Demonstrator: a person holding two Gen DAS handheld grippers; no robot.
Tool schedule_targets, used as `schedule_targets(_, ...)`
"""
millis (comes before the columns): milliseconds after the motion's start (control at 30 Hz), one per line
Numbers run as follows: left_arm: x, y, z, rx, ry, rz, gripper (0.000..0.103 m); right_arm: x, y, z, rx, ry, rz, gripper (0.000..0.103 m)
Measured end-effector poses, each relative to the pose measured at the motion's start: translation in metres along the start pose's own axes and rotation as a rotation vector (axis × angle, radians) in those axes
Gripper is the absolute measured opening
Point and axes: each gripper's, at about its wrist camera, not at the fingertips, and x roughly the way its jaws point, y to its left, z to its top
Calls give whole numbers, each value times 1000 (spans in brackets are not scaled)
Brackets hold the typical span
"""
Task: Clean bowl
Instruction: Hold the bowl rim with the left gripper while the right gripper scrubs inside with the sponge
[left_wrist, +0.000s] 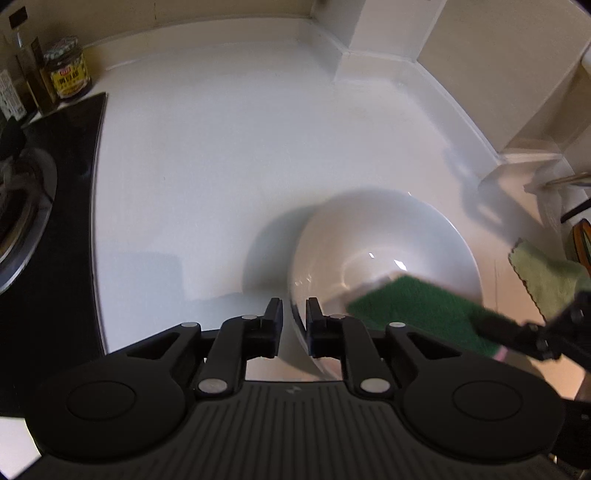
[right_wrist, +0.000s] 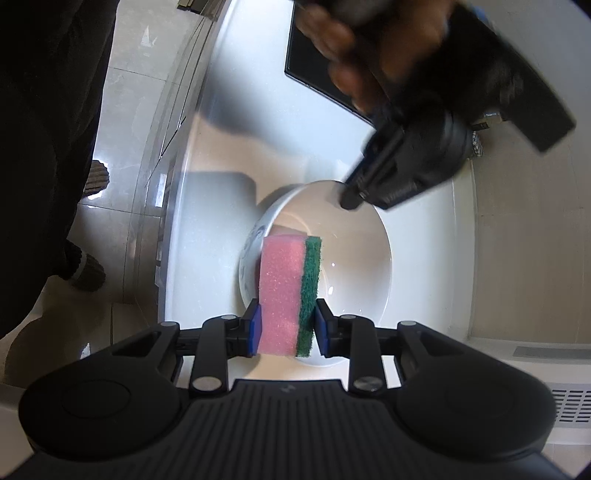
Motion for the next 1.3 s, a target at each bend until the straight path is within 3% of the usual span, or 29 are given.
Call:
schedule_targets(133, 7, -1, 4, 38, 10, 4, 13, -5, 2, 3, -1, -22, 12, 25)
schedule_targets(333, 18, 5, 38, 86, 8, -2, 12, -8, -6, 0, 14, -12, -1, 25)
schedule_targets(467, 5, -1, 31, 66, -6, 47, 13, -7, -8, -2, 25, -7, -6, 25)
schedule_targets(600, -7, -1, 9, 31, -9, 34, 13, -2, -7, 0, 38, 0, -17, 25)
schedule_targets(767, 3, -11, 11, 93, -10, 58, 10, -1, -2, 8, 17, -15, -14, 25)
schedule_targets(867, 9, -9, 24, 139, -18, 26, 9, -13, -3, 4, 11, -25, -10, 25)
schedule_targets(1033, 14, 0, 39, 80, -3, 9, 14, -14, -3, -7, 3, 7, -29, 25)
schedule_targets(1200, -1, 0, 11, 11, 9, -1, 14, -10, -3, -10, 25, 24, -37, 25)
schedule_targets(1300, 0, -6, 3, 26, 5, 15, 14, -8, -2, -6, 25, 20, -34, 25)
